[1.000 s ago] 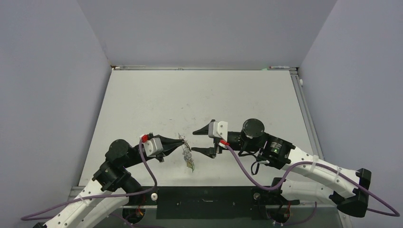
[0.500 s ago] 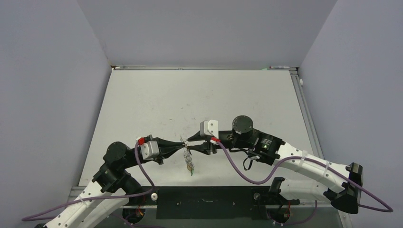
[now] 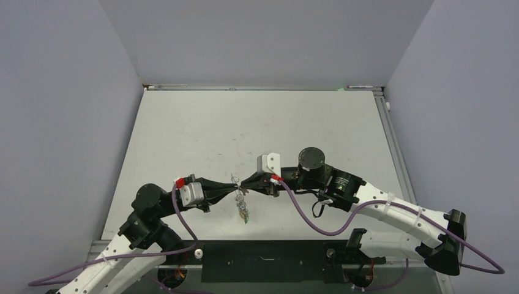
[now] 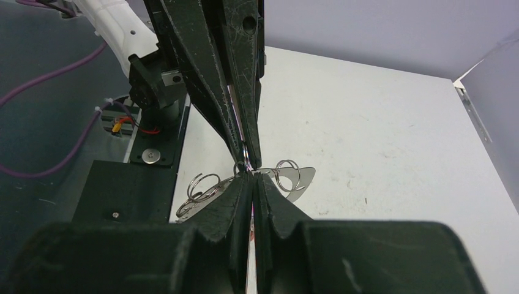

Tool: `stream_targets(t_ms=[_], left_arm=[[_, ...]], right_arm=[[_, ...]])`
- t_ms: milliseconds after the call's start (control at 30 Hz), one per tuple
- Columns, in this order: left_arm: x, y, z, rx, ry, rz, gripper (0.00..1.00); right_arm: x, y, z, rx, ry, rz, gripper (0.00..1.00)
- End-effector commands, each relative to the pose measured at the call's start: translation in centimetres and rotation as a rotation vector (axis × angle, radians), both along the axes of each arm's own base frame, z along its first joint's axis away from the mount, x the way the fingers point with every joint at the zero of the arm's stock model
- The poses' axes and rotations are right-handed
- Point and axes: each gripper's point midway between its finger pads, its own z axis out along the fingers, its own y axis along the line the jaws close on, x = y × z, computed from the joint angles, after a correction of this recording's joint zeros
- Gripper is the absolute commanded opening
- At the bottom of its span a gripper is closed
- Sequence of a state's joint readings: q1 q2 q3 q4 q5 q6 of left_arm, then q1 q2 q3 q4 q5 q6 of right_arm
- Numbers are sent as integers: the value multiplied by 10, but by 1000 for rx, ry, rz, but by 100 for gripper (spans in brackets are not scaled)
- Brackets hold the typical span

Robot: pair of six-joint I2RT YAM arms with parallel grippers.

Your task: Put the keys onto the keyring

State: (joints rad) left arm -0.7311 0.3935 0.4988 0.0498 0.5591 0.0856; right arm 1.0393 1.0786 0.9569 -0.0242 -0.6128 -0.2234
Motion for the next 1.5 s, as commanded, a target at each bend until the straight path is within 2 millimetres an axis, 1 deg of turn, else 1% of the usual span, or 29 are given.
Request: stream_targets(t_ms=[0, 400, 567, 600, 633, 700, 733, 767, 833, 1000, 1167, 1467], left_arm=[[-6, 3, 29, -79, -78, -14, 0], [-5, 9, 36, -110, -110, 20, 0], [-5, 8, 35, -109, -110, 17, 0], [-5, 8, 35, -108, -108, 16, 0], [-5, 8, 35, -107, -109, 15, 0], [-4, 8, 34, -104, -107, 15, 0], [-5, 7, 34, -103, -107, 14, 0], [-5, 7, 34, -103, -107, 11, 0], [-6, 7, 33, -101, -107, 7, 0], [-9, 6, 33, -100, -109, -15, 0], [-12, 5, 33, -102, -114, -31, 0], [-11, 5, 32, -100, -111, -26, 0]], right_arm=[[2, 4, 27, 67, -45, 16, 5], [7, 0, 14, 54, -22, -4, 5], [7, 0, 16, 64, -18, -1, 5], [7, 1, 16, 63, -16, 1, 7], [7, 1, 16, 64, -17, 2, 14], [7, 2, 18, 67, -21, 5, 32], [7, 2, 20, 72, -26, 6, 39], [7, 1, 23, 79, -35, 7, 43], [3, -1, 29, 92, -51, 22, 48], [-3, -2, 34, 106, -70, 62, 48], [-3, 3, 31, 93, -63, 78, 41], [-5, 9, 28, 89, -55, 112, 36]])
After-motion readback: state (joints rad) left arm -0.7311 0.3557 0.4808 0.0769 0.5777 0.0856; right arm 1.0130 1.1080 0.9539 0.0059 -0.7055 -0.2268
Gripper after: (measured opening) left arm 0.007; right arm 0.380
